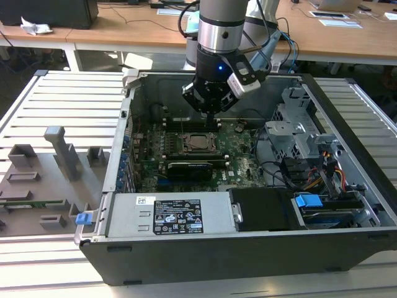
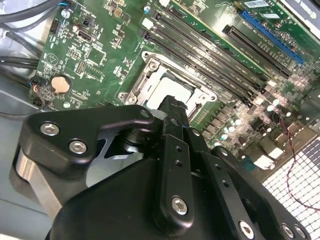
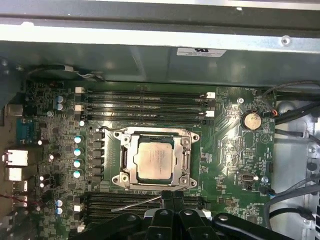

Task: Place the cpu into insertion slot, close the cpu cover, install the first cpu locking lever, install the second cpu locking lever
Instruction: 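Install the first cpu locking lever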

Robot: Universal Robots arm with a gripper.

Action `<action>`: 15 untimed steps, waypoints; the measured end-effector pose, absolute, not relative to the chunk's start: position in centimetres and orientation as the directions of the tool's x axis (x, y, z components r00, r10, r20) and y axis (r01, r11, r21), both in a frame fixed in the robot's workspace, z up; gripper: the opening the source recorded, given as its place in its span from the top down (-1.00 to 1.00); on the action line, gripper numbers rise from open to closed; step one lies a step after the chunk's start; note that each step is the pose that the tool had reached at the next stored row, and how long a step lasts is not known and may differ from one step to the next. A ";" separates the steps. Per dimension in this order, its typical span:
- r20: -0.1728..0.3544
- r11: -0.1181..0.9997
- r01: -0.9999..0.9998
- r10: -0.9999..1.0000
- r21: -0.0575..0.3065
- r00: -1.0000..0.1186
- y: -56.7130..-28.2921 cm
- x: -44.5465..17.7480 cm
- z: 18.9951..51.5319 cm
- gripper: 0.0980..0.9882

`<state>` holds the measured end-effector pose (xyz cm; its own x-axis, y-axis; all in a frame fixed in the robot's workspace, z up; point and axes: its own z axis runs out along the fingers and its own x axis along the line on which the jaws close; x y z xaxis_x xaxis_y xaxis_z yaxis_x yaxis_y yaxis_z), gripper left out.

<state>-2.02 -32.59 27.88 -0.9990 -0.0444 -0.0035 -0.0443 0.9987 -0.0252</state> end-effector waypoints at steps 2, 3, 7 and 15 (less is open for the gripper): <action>-0.003 0.998 -0.065 -0.065 -0.025 -0.998 -32.6 -2.0 27.9 0.97; -0.004 0.997 -0.073 -0.073 -0.025 -0.997 -32.6 -2.0 27.9 0.97; -0.003 0.994 -0.104 -0.104 -0.025 -0.995 -32.6 -2.0 27.9 0.97; -0.003 0.987 -0.159 -0.159 -0.025 -0.987 -32.6 -2.0 27.9 0.97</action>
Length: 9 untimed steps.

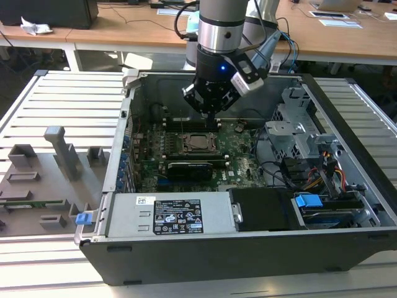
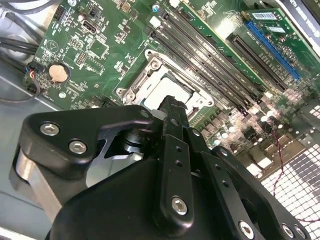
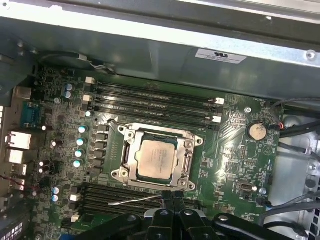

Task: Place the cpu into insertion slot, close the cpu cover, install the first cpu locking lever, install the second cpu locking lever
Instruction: 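Install the first cpu locking lever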

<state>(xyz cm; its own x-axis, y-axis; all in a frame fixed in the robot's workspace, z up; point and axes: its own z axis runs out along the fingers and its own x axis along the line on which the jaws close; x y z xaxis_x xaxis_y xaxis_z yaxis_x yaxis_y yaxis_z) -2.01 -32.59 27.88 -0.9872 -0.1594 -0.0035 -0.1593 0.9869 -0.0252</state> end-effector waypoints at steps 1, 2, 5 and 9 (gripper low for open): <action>-0.003 0.986 -0.167 -0.167 -0.025 -0.986 -32.6 -2.0 27.9 0.97; -0.003 0.984 -0.178 -0.178 -0.025 -0.984 -32.6 -2.0 27.9 0.97; -0.004 0.980 -0.197 -0.197 -0.020 -0.980 -32.6 -2.0 27.9 0.97; -0.010 0.985 -0.172 -0.172 0.007 -0.985 -32.6 -2.0 27.8 0.97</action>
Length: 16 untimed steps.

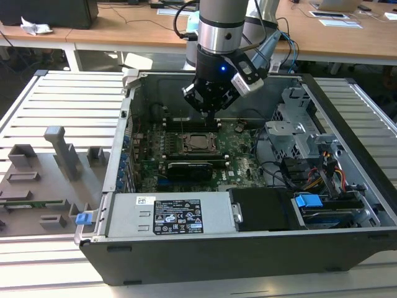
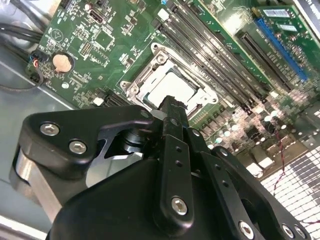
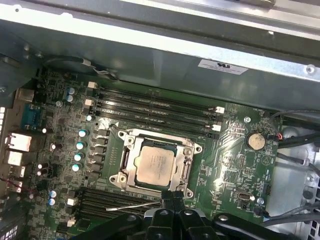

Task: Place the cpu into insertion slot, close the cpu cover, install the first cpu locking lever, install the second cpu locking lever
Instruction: 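Install the first cpu locking lever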

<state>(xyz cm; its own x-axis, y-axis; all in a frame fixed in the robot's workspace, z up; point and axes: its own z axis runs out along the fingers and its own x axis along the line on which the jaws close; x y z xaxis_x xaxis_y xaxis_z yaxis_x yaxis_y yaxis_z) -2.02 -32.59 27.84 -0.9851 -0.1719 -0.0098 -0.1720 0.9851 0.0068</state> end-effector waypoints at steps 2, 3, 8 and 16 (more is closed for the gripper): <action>-0.010 0.989 -0.151 -0.151 0.006 -0.989 -32.6 -2.0 27.8 0.97; -0.009 0.991 -0.134 -0.134 0.004 -0.991 -32.6 -2.0 27.8 0.97; -0.009 1.000 -0.030 -0.030 -0.001 -0.999 -32.6 -2.0 27.6 0.97; -0.009 0.995 0.102 0.102 -0.002 -0.995 -32.6 -2.0 27.4 0.97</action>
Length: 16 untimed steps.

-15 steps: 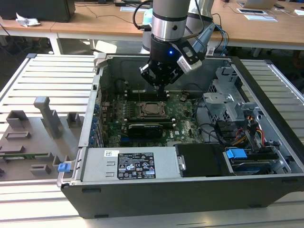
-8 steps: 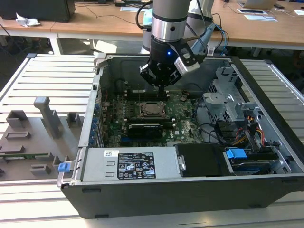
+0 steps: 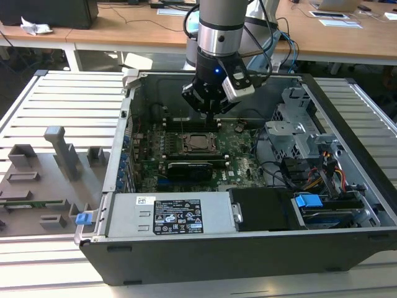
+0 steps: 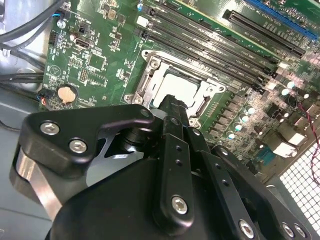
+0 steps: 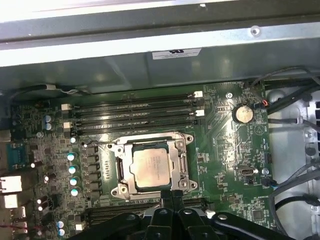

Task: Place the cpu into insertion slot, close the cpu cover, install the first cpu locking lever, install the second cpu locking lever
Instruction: 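Install the first cpu locking lever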

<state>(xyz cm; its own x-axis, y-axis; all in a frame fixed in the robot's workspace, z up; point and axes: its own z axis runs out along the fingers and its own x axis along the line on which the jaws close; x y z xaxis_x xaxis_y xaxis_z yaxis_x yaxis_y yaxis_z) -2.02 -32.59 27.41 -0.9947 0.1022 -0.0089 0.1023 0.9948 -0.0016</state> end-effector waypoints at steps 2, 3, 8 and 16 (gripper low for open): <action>-0.009 0.995 0.103 0.103 -0.002 -0.995 -32.6 -2.0 27.4 0.97; -0.009 0.995 0.103 0.103 -0.002 -0.995 -32.6 -2.0 27.4 0.97; -0.009 0.995 0.103 0.103 -0.002 -0.995 -32.6 -2.5 27.4 0.97; -0.009 0.995 0.103 0.103 -0.002 -0.995 -32.6 -4.6 27.4 0.97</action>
